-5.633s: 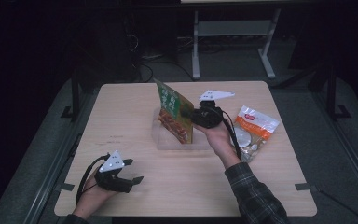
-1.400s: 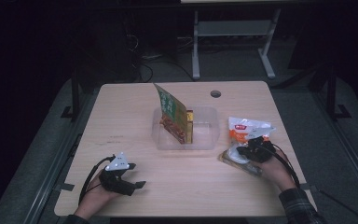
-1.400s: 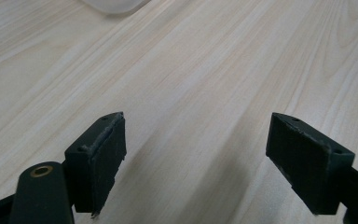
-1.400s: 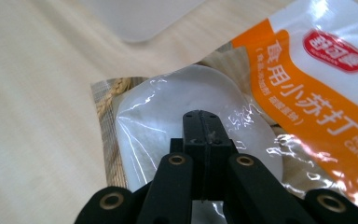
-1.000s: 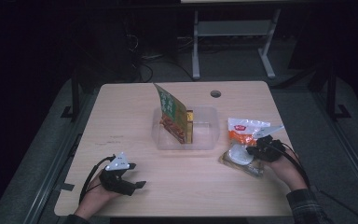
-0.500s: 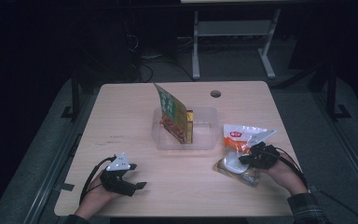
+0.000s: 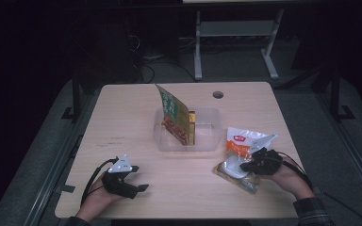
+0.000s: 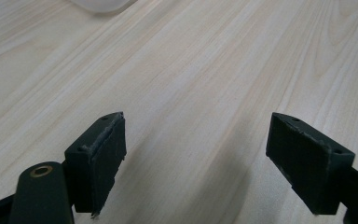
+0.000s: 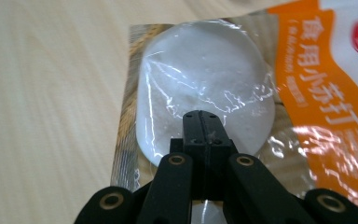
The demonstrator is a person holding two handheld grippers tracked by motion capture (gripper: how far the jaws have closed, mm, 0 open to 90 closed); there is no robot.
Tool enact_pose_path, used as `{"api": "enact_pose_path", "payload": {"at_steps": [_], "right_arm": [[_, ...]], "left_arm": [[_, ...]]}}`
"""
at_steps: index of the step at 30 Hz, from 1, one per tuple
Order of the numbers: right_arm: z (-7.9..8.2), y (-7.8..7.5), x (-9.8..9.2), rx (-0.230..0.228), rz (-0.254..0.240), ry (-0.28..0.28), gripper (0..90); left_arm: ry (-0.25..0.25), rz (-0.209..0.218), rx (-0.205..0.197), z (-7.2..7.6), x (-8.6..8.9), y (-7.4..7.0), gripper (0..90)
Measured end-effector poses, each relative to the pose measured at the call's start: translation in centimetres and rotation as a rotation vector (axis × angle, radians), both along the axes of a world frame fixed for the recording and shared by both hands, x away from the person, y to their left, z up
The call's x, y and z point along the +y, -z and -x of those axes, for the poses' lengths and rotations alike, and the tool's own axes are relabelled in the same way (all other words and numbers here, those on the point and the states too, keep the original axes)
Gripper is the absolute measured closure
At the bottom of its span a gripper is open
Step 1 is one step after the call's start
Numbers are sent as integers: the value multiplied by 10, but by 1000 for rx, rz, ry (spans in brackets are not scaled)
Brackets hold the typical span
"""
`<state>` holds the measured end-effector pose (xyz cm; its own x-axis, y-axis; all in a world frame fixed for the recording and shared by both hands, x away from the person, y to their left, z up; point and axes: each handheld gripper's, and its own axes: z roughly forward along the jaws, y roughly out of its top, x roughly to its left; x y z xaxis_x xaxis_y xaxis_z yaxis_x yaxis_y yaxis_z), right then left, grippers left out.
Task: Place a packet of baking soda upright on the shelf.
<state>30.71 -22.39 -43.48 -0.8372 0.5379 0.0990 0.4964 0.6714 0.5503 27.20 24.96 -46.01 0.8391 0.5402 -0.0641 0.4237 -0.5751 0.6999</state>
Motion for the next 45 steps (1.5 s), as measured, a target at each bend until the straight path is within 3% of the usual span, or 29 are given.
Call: {"api": "enact_pose_path", "payload": {"at_steps": [5, 9, 17, 20, 24, 27, 31, 35, 39, 45], "right_arm": [[9, 0, 16, 6, -6, -72, 900], [13, 1, 33, -27, 10, -156, 900], [27, 3, 71, -43, -23, -291, 900], [32, 4, 82, -45, -44, -330, 900], [35, 4, 89, -49, -55, -353, 900], [35, 4, 84, -79, -75, -324, 900], [33, -3, 73, -88, -118, -256, 898], [39, -7, 62, -68, -177, -141, 761], [43, -11, 48, -100, -210, -59, 627], [46, -14, 25, -140, -230, 59, 517]], "left_arm": [[-2, 5, 0, 0, -1, 1, 194], [6, 1, 0, 0, -2, 1, 194], [10, 22, 4, 1, -3, 0, 192], [22, 16, 2, 1, -4, -1, 191], [29, 43, 2, 2, -10, -4, 190], [56, 70, 4, 0, -20, -8, 191], [123, 81, -26, -3, -41, -15, 193], [197, 100, -22, -8, -63, -19, 181], [255, 92, -18, -14, -91, -20, 175], [322, 92, -25, -29, -132, -17, 194]]}}
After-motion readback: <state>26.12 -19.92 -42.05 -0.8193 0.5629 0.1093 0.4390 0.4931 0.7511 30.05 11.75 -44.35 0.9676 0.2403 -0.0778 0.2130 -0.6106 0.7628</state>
